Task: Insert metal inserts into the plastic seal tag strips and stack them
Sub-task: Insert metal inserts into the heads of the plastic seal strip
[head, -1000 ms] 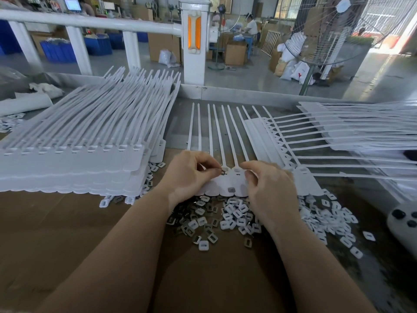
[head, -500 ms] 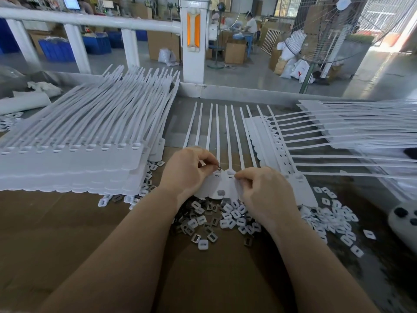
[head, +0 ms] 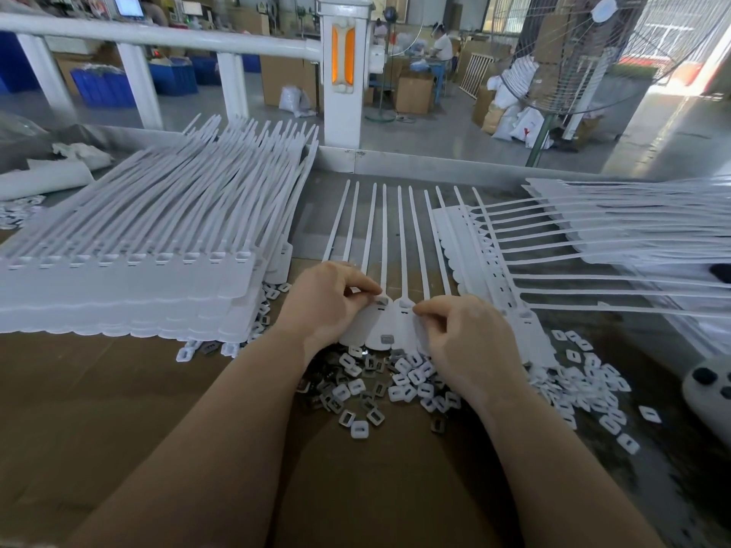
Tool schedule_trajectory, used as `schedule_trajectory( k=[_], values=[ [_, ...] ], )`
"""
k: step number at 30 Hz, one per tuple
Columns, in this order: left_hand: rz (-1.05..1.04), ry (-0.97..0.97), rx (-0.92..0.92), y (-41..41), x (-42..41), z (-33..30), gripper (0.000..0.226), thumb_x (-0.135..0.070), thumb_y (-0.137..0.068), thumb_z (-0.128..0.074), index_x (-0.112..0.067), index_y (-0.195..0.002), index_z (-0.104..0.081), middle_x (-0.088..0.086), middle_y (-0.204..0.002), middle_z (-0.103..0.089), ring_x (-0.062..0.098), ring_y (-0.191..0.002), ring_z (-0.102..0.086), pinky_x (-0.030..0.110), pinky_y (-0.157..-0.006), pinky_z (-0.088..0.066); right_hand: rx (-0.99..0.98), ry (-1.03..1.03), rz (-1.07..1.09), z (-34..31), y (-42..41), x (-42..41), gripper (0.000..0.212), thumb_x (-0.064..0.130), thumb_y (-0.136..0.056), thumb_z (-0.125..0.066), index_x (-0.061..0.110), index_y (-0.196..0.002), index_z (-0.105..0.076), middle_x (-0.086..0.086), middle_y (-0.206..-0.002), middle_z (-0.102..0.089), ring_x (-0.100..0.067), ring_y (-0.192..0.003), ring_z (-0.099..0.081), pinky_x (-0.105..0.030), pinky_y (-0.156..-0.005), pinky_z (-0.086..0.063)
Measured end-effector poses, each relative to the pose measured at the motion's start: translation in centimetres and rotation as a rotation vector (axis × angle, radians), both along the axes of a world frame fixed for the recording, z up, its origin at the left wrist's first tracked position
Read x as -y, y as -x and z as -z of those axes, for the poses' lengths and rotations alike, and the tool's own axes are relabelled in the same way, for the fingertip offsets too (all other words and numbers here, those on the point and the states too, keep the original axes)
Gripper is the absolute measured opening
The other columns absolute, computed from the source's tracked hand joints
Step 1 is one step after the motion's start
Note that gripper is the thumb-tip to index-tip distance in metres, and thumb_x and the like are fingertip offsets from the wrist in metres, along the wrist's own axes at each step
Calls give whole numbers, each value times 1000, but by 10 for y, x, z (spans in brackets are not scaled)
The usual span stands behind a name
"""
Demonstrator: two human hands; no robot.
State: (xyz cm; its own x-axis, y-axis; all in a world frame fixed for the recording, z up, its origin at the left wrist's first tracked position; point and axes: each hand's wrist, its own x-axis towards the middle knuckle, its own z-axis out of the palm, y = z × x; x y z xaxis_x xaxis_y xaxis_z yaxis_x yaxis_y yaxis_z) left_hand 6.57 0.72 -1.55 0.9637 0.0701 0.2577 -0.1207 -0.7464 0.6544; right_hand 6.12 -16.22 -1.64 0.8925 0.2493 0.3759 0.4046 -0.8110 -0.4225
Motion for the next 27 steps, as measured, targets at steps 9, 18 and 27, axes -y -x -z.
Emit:
schedule_trajectory(
  k=[9,18,27],
  values=[
    [-13,16,-39,5,2,-3,42,-7,-85,-59,-44,-65,-59,-22,-83,-54,-3,-74,-52,7,-66,-37,0,6,3,1,0,0,25,22,-93,-50,23,-109,-69,4,-102,-70,-11,-97,-57,-20,-84,-36],
    [0,-72,-32,6,4,-3,30,-7,-90,-53,-30,-80,-69,-9,-103,-56,11,-88,-53,29,-82,-46,-5,0,7,1,0,0,25,21,-93,-51,22,-109,-69,3,-102,-69,-12,-97,-56,-22,-86,-39],
    [32,-28,-65,4,3,-2,29,-10,-90,-54,-34,-80,-68,-14,-104,-53,3,-77,-49,14,-71,-37,1,-8,-2,-1,1,0,23,20,-92,-52,20,-107,-70,3,-100,-70,-13,-96,-57,-23,-85,-40]
  ],
)
